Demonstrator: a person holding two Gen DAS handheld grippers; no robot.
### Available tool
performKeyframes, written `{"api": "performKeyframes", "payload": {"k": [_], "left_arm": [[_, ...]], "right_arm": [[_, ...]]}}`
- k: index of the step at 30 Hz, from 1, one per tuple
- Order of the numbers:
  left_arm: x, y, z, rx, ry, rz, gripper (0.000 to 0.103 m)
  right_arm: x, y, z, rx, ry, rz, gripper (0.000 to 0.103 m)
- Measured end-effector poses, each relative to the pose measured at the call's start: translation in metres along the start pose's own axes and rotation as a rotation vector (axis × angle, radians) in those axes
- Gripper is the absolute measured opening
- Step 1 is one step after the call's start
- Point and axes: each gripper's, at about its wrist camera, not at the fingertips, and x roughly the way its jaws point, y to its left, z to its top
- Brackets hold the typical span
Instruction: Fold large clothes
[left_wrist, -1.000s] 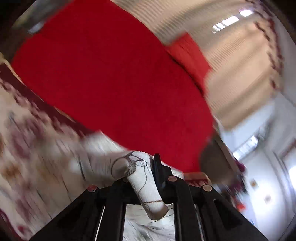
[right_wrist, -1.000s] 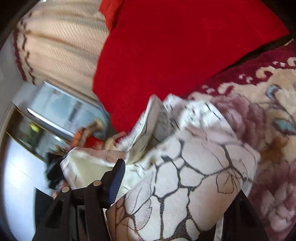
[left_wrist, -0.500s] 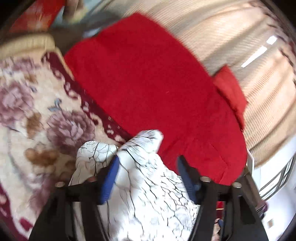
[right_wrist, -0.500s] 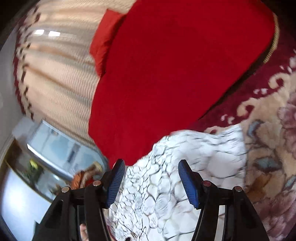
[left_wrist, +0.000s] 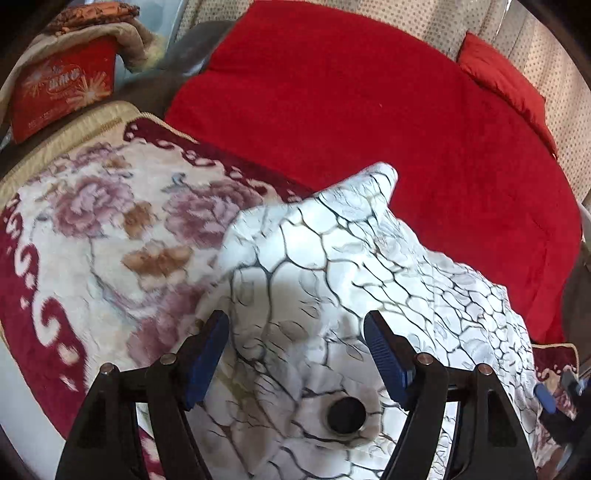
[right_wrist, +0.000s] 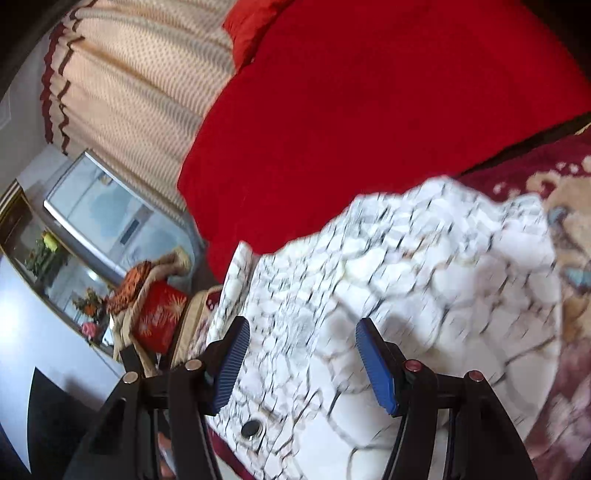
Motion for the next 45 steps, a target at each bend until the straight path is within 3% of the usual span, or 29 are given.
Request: {"api": "performKeyframes", "payload": {"k": [1, 3, 4, 7, 10, 22, 30, 32, 34, 38, 39, 41, 45], "left_arm": [[0.006, 0.002, 0.003, 0.012, -0.009, 0.037, 0.076], [0.010, 0.005, 0.001, 0.079, -0.024, 0.229, 0.077], [0.013, 0.008, 0.001, 0.090, -0.013, 0.256, 0.079], [0.022, 0.020, 0.000, 0.066, 0.026, 0.237, 0.080], [0.014, 0.012, -0.001, 0.133, -0.021, 0.275, 0.080], [-0.024, -0.004, 0.005, 0.217, -0.193, 0.344, 0.080], [-0.031, -0.010, 0.012, 0.218, -0.243, 0.354, 0.080], [-0.028, -0.015, 0.015, 0.225, -0.232, 0.323, 0.080], [-0.024, -0.022, 0.019, 0.229, -0.203, 0.243, 0.080], [0.004, -0.050, 0.028, 0.290, -0.019, -0.108, 0.080], [0.013, -0.055, 0.030, 0.294, 0.015, -0.156, 0.080], [0.038, -0.065, 0.034, 0.294, 0.102, -0.193, 0.080], [0.079, -0.052, 0.045, 0.219, 0.177, -0.147, 0.080]], "right_arm": [[0.003, 0.002, -0.004, -0.005, 0.016, 0.002, 0.064], [0.010, 0.006, -0.013, -0.025, 0.050, -0.004, 0.064], [0.014, 0.009, -0.018, -0.040, 0.068, -0.020, 0.064], [0.032, 0.010, -0.029, -0.075, 0.129, -0.128, 0.063], [0.041, 0.010, -0.032, -0.107, 0.152, -0.184, 0.063], [0.042, 0.011, -0.032, -0.115, 0.149, -0.184, 0.063], [0.042, 0.011, -0.033, -0.121, 0.149, -0.184, 0.063], [0.043, 0.011, -0.033, -0.124, 0.148, -0.184, 0.063], [0.043, 0.011, -0.033, -0.127, 0.147, -0.184, 0.063], [0.044, 0.011, -0.033, -0.136, 0.149, -0.189, 0.063], [0.044, 0.011, -0.033, -0.138, 0.150, -0.189, 0.063], [0.044, 0.012, -0.033, -0.140, 0.151, -0.188, 0.063], [0.044, 0.011, -0.033, -0.138, 0.151, -0.183, 0.063]]}}
